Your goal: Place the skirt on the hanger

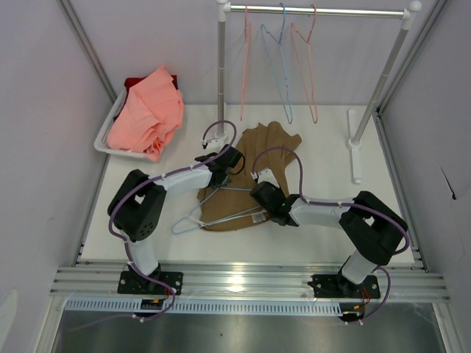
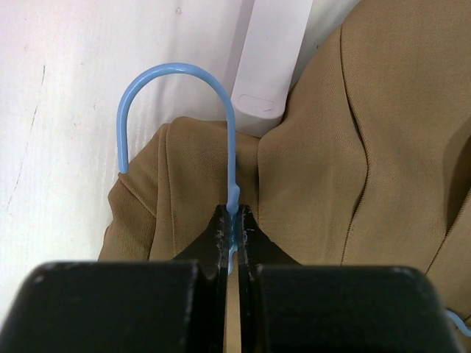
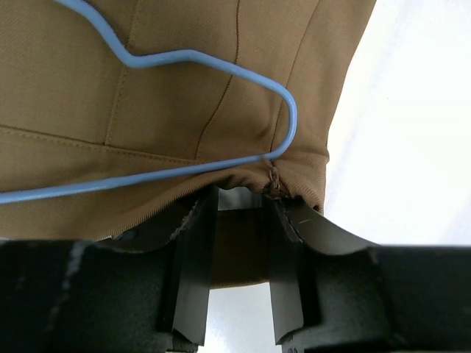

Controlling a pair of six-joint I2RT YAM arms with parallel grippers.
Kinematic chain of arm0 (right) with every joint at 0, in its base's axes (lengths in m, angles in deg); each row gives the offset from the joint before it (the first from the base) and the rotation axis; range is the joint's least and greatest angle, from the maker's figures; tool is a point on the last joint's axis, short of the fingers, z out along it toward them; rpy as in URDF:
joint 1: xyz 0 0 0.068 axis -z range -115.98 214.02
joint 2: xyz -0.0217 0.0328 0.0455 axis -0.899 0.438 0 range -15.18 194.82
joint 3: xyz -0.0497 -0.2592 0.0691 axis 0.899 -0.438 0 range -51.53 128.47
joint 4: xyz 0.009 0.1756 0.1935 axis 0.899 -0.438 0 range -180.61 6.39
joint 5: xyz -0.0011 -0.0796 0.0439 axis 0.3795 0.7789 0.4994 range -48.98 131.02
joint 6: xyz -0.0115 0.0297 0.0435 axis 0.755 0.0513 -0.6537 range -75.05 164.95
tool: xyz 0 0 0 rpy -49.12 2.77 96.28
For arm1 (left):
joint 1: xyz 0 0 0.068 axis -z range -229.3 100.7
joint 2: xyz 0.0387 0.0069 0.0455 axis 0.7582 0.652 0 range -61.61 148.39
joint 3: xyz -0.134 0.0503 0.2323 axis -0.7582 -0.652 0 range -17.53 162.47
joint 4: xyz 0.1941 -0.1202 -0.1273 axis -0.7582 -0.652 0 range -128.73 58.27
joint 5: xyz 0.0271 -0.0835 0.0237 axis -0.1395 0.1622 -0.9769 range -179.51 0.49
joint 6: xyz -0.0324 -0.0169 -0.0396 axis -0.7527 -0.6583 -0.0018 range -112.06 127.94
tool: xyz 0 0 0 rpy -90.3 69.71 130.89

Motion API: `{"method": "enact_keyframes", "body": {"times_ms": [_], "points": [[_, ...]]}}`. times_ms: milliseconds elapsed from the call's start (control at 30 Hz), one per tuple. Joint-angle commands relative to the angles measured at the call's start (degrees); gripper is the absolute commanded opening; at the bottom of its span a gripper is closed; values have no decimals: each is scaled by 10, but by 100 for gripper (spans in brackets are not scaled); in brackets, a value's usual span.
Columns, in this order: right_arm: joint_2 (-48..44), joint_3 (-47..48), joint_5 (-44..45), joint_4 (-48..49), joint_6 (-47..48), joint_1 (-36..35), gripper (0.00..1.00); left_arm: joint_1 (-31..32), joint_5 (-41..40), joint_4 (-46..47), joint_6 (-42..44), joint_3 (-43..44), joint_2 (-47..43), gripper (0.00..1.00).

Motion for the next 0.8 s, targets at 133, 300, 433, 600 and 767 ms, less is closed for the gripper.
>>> {"method": "enact_keyframes", "body": {"times_ms": [133,300,433,600,767], "points": [[0,24,-3,-18,-79,36,34,-3,8,11,16,13,-23,0],[9,25,-42,-14,-107,56,34,-3,9,12,16,13,-21,0],[13,25,-77,-5,-122,68,30,-3,9,12,17,9,-21,0],[4,15,-107,-1,-130,84,16,-5,12,16,18,10,-21,0],[-20,5,-127,-6,-136,97,7,-6,14,17,18,7,-23,0]]}}
